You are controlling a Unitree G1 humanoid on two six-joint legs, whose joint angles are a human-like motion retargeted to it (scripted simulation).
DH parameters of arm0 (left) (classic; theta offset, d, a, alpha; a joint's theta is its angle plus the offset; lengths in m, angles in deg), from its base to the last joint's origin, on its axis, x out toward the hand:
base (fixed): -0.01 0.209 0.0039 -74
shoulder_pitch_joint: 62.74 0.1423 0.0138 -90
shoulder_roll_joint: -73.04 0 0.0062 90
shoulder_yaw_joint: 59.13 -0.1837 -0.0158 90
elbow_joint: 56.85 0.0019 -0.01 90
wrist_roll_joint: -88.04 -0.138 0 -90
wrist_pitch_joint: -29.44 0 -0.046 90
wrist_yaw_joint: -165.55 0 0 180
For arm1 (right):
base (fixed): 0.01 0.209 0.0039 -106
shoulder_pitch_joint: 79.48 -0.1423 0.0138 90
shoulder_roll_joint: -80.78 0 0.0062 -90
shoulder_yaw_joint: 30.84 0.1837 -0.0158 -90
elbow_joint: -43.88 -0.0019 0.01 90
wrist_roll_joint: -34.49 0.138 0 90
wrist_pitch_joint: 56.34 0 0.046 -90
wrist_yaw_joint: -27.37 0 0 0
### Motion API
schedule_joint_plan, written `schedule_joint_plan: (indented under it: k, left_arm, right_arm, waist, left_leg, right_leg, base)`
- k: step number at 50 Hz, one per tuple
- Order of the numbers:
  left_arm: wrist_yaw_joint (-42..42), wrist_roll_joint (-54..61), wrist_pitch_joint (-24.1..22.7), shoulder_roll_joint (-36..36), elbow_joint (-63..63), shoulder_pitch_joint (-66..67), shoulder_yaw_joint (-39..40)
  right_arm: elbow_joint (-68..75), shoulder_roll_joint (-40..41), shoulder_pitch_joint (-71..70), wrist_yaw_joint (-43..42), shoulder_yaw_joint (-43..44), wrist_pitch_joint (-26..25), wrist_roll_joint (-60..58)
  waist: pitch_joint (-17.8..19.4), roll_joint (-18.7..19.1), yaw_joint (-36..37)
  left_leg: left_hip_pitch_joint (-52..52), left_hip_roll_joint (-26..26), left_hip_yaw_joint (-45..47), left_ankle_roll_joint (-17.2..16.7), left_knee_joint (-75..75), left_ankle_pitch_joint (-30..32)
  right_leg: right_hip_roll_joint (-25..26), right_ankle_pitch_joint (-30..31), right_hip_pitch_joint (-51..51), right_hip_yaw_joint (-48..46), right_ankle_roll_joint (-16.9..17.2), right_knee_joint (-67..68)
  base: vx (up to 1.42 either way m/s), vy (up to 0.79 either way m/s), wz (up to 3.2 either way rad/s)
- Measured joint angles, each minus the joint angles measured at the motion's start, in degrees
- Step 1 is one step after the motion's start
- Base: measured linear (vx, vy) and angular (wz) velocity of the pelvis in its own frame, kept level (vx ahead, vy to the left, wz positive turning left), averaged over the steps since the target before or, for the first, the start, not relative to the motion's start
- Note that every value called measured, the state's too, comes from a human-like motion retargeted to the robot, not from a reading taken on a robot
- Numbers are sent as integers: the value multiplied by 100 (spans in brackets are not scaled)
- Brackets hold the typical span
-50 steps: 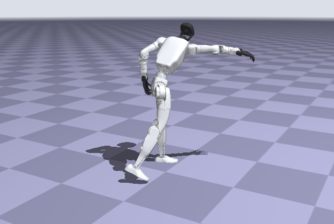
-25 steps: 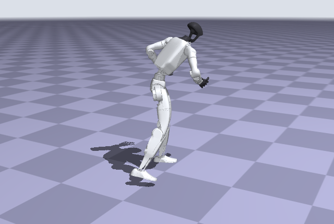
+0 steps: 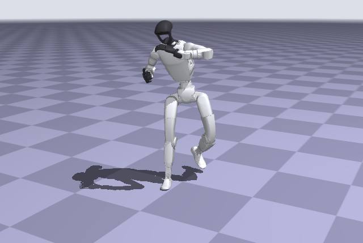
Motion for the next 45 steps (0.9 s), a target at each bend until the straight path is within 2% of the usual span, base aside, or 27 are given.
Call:
schedule_joint_plan:
  k: [2,3,5,6,8,10,12,13,14,17,19,21,23,24,25,27,29,30,31,32,33,35,37,39,42,45]
  left_arm:
    - [59,-33,66,505,425,-2392,-1777]
    - [171,-94,199,937,782,-3495,-2492]
    - [715,-186,537,1897,1879,-5142,-3449]
    - [1031,-355,740,2398,2813,-5720,-3858]
    - [1299,-1305,1264,3804,5487,-6617,-4559]
    - [1467,-2369,1838,4859,8639,-6409,-4666]
    - [1516,-2384,1941,6074,11394,-6210,-4584]
    - [1572,-2308,1934,6163,11613,-6195,-4338]
    - [1415,-2138,1827,6009,11222,-6206,-4218]
    - [224,-1584,1490,5046,8589,-6026,-3968]
    - [-210,-1394,1323,4625,6981,-5498,-3327]
    - [104,-1264,1128,4264,5418,-4591,-2179]
    - [593,-876,834,4137,3983,-3264,-836]
    - [703,-483,647,4257,3361,-2427,-286]
    - [761,-17,449,4440,2767,-1529,209]
    - [831,1180,72,4955,1998,338,530]
    - [1149,2505,-126,5221,1697,2021,529]
    - [1391,3238,-159,5251,1674,2775,511]
    - [617,4133,-614,5241,1901,3365,445]
    - [368,4940,-738,5174,2152,3891,425]
    - [1173,5570,-197,4994,2453,4288,497]
    - [2366,6909,61,4708,3085,5059,856]
    - [1950,8062,324,5059,4352,5465,1541]
    - [2727,9050,402,5507,5393,5807,2591]
    - [2609,9589,-77,5897,6953,5812,4509]
    - [2330,9680,-400,5768,7862,5854,6326]
  right_arm:
    - [335,302,-315,-86,-157,-54,-142]
    - [416,376,-447,-78,-87,-102,-144]
    - [551,482,-513,-137,111,-90,5]
    - [639,526,-508,-207,176,-46,157]
    - [885,465,-574,-318,457,-26,281]
    - [1166,265,-657,-465,522,-165,136]
    - [1107,700,-594,-664,558,26,-57]
    - [1013,853,-519,-723,662,44,-310]
    - [863,973,-422,-873,813,47,-673]
    - [287,1195,-128,-1495,1249,-60,-2045]
    - [22,1112,-195,-1775,1486,-194,-3013]
    - [-43,696,-692,-1902,1838,-392,-4058]
    - [370,-54,-1676,-1859,2200,-669,-5053]
    - [918,-503,-2379,-1902,2113,-854,-5484]
    - [1596,-969,-3154,-1988,1901,-1057,-5889]
    - [3762,-1543,-5099,-2444,438,-1613,-6131]
    - [6344,-1697,-6896,-2607,-1230,-2057,-5530]
    - [7702,-1702,-7677,-2521,-2011,-2194,-5026]
    - [8660,-1806,-8066,-2274,-2523,-2264,-4311]
    - [9552,-1928,-8387,-1989,-2933,-2342,-3741]
    - [10311,-2082,-8572,-1630,-3139,-2437,-3463]
    - [11017,-2422,-8701,-1647,-3193,-2374,-3001]
    - [10676,-2944,-8515,-2240,-2520,-2243,-2154]
    - [9972,-3104,-7918,-2437,-1376,-1752,-1822]
    - [8469,-2934,-6535,-2605,-225,-1267,-1616]
    - [7201,-2546,-5353,-2920,147,-1130,-2208]
  waist:
    - [133,-91,-490]
    - [324,-137,-676]
    - [387,-242,-1077]
    - [351,-332,-1306]
    - [396,-338,-1575]
    - [256,-245,-2066]
    - [214,-519,-2216]
    - [178,-637,-2245]
    - [155,-700,-2213]
    - [118,-734,-1906]
    - [99,-716,-1613]
    - [102,-674,-1315]
    - [88,-608,-979]
    - [54,-548,-767]
    - [7,-474,-539]
    - [-155,-314,68]
    - [-284,-220,829]
    - [-330,-208,1244]
    - [-336,-251,1694]
    - [-331,-303,2129]
    - [-304,-371,2538]
    - [-173,-516,3142]
    - [85,-532,3597]
    - [199,-524,3763]
    - [465,-625,3771]
    - [527,-721,3733]
  left_leg:
    - [-42,-217,-514,-24,179,-23]
    - [-5,-322,-684,-6,220,-105]
    - [-28,-456,-880,124,274,-394]
    - [-35,-477,-903,201,256,-595]
    - [-125,-498,-903,395,179,-1028]
    - [-108,-421,-892,493,-35,-1544]
    - [-248,-354,-916,527,-404,-1902]
    - [-305,-345,-968,489,-675,-2021]
    - [-354,-346,-1064,422,-1014,-2081]
    - [-426,-375,-1666,88,-2272,-1863]
    - [-399,-361,-2325,-281,-2991,-1451]
    - [-343,-335,-2838,-714,-3241,-1250]
    - [-271,-330,-2921,-1066,-3158,-1324]
    - [-227,-322,-2801,-1155,-3108,-1399]
    - [-179,-308,-2637,-1213,-3068,-1476]
    - [-114,-265,-2271,-1148,-3140,-1570]
    - [-95,-222,-1963,-1002,-3237,-1630]
    - [-97,-213,-1826,-922,-3278,-1652]
    - [-139,-234,-1715,-797,-3272,-1675]
    - [-179,-255,-1619,-707,-3276,-1689]
    - [-212,-275,-1557,-689,-3299,-1682]
    - [-304,-299,-1509,-673,-3313,-1676]
    - [-409,-302,-1570,-633,-3332,-1646]
    - [-530,-257,-1735,-711,-3376,-1589]
    - [-643,-159,-2025,-784,-3514,-1445]
    - [-812,51,-2244,-797,-3647,-1310]
  right_leg:
    - [210,29,129,612,-67,-74]
    - [285,47,223,903,-96,-94]
    - [394,56,296,1427,-127,-90]
    - [424,36,326,1654,-128,-64]
    - [418,12,346,2048,-77,-36]
    - [440,-52,463,2403,-73,-16]
    - [410,-73,440,2734,5,-1]
    - [386,-76,432,2900,53,4]
    - [375,-72,423,3089,94,-2]
    - [399,-76,417,3723,186,-47]
    - [452,-123,431,4103,220,-101]
    - [459,-195,443,4194,229,-132]
    - [340,-307,399,3632,179,-38]
    - [201,-390,347,2981,116,74]
    - [34,-482,284,2203,41,207]
    - [-429,-668,188,326,-107,440]
    - [-820,-811,146,-1161,-131,602]
    - [-984,-859,131,-1737,-96,663]
    - [-1150,-883,69,-2134,21,773]
    - [-1292,-870,44,-2519,123,824]
    - [-1388,-785,89,-2878,193,754]
    - [-1563,-592,209,-3663,300,672]
    - [-1657,-317,413,-4509,334,545]
    - [-1601,36,625,-5228,346,349]
    - [-1414,488,801,-5673,358,145]
    - [-1226,611,689,-5466,219,234]
  base:
    - [37,23,-305]
    - [36,27,-288]
    - [37,29,-266]
    - [36,31,-242]
    - [33,34,-215]
    - [29,35,-199]
    - [23,34,-192]
    - [19,34,-197]
    - [17,34,-207]
    - [12,34,-210]
    - [6,35,-177]
    - [1,36,-132]
    - [-3,36,-98]
    - [-7,34,-92]
    - [-9,32,-100]
    - [-11,27,-115]
    - [-13,18,-126]
    - [-12,11,-115]
    - [-11,6,-99]
    - [-10,0,-74]
    - [-10,-5,-49]
    - [-8,-10,-12]
    - [-6,-15,32]
    - [-5,-19,68]
    - [-5,-24,81]
    - [-3,-26,55]
